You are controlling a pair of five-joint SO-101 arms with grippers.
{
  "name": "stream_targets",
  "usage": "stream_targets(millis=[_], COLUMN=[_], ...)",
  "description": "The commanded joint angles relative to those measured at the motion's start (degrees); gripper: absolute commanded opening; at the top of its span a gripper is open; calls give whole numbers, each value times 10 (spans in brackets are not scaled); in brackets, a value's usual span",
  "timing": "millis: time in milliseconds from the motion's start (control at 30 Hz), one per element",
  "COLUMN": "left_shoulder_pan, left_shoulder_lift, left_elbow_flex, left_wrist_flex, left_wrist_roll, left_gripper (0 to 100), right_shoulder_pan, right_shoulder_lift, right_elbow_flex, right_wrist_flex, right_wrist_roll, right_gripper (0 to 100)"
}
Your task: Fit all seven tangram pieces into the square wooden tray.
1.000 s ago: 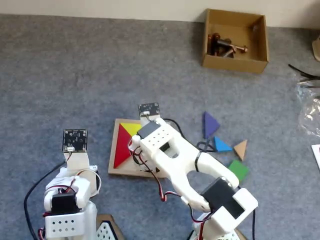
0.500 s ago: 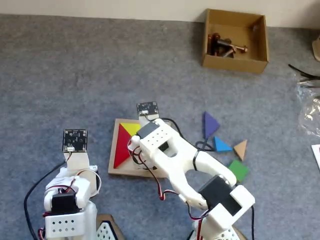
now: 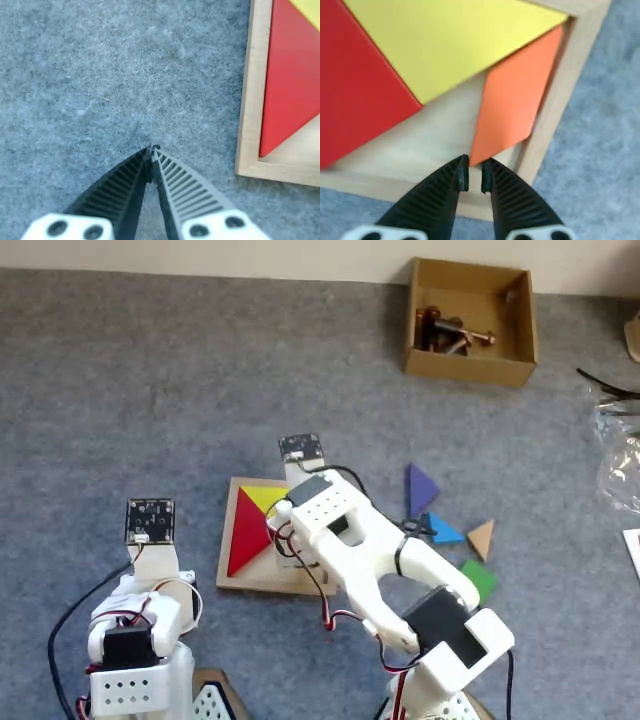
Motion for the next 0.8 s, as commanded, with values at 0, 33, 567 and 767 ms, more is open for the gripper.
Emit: stream_targets(millis=[0,33,567,767], left_shoulder_pan=[-5,-5,-5,-5], left_shoulder_lift=[4,4,4,4], left_elbow_flex=[12,12,12,12], left_wrist_flex=[4,4,4,4], left_wrist_roll=[1,1,1,1], left_gripper=[5,5,5,5], right_shoulder_pan=[12,12,61,58], right_shoulder_lift=[-6,-6,-7,-9], right_elbow_flex=[-9,-9,-39,-42], right_wrist_flex=[-21,-28,-51,-51], right_wrist_roll=[12,12,13,13], right_gripper=[44,44,44,44])
